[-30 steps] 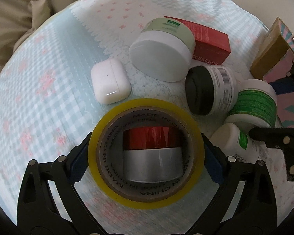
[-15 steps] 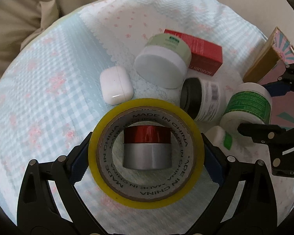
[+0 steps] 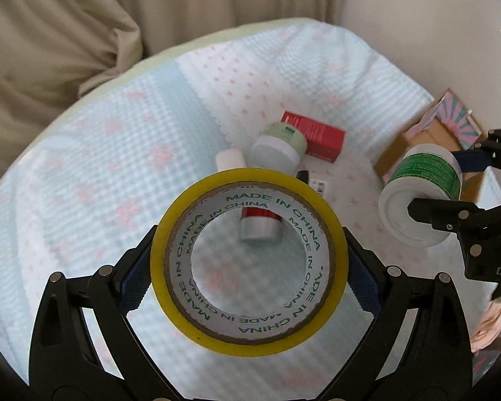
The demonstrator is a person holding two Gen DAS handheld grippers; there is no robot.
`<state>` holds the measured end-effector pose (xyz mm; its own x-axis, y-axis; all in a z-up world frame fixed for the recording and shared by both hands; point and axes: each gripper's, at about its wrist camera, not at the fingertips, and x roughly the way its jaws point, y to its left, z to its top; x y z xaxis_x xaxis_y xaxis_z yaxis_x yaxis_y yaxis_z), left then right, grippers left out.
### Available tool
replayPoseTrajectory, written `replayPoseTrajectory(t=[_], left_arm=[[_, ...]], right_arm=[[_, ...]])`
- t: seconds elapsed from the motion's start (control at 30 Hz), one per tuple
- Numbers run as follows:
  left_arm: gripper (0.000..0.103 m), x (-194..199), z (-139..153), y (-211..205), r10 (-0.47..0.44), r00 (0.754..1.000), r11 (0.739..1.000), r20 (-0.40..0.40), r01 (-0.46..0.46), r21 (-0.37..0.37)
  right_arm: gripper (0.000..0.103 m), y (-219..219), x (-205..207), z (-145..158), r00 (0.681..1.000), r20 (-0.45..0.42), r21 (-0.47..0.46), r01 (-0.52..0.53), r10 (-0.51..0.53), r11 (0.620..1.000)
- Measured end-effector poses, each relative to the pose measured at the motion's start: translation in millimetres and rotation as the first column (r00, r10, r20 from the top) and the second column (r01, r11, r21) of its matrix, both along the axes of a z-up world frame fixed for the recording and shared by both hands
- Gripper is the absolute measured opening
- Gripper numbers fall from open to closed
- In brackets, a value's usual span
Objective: Organize rigid objects
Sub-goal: 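Carry the tape roll with the left tool while the right tool carries the jar to the box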
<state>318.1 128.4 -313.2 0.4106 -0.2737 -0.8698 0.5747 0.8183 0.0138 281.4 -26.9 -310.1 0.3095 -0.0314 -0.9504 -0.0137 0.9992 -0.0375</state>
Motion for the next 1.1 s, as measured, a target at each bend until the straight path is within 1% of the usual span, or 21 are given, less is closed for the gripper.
replayPoseTrajectory(t=[0.13,0.2,0.3,0.4,0.5,0.7,0.83,0.93,1.1], left_arm=[[0.097,-26,49,13,0.040,0.999,0.999,-0.011,-0.040,-0.034],[0.097,-33,67,16,0.054,0.998,0.997,-0.011,-0.054,-0.049],[0.097,-46,97,13,0.071,0.997,0.993,-0.009,-0.071,-0.089],[0.097,-58,118,1,0.070,0.998,0.991,0.001,-0.070,-0.115],[0.097,-69,131,-13,0.062,0.998,0.990,0.019,-0.059,-0.127],[0.097,-91,146,-58,0.076,0.997,0.988,0.029,-0.071,-0.141],[0.097,-104,150,-100,0.094,0.995,0.986,0.016,-0.091,-0.139],[0.097,-109,146,-140,0.095,0.995,0.986,-0.008,-0.095,-0.137],[0.097,-113,129,-202,0.099,0.994,0.986,-0.040,-0.103,-0.133]], right_arm=[[0.052,8,-23,45,0.999,0.026,0.051,0.030,-0.031,0.998],[0.052,9,-36,68,0.998,0.036,0.076,0.041,-0.044,0.996],[0.052,8,-52,96,0.997,0.059,0.081,0.045,-0.050,0.996],[0.052,0,-68,120,0.995,0.089,0.058,0.049,-0.054,0.997],[0.052,-17,-81,137,0.991,0.110,0.063,0.065,-0.072,0.996],[0.052,-61,-103,157,0.984,0.147,0.060,0.094,-0.102,0.994],[0.052,-106,-116,162,0.983,0.153,0.077,0.095,-0.106,0.992],[0.052,-141,-121,159,0.982,0.150,0.077,0.102,-0.112,0.992],[0.052,-211,-129,145,0.982,0.121,0.077,0.135,-0.144,0.988]])
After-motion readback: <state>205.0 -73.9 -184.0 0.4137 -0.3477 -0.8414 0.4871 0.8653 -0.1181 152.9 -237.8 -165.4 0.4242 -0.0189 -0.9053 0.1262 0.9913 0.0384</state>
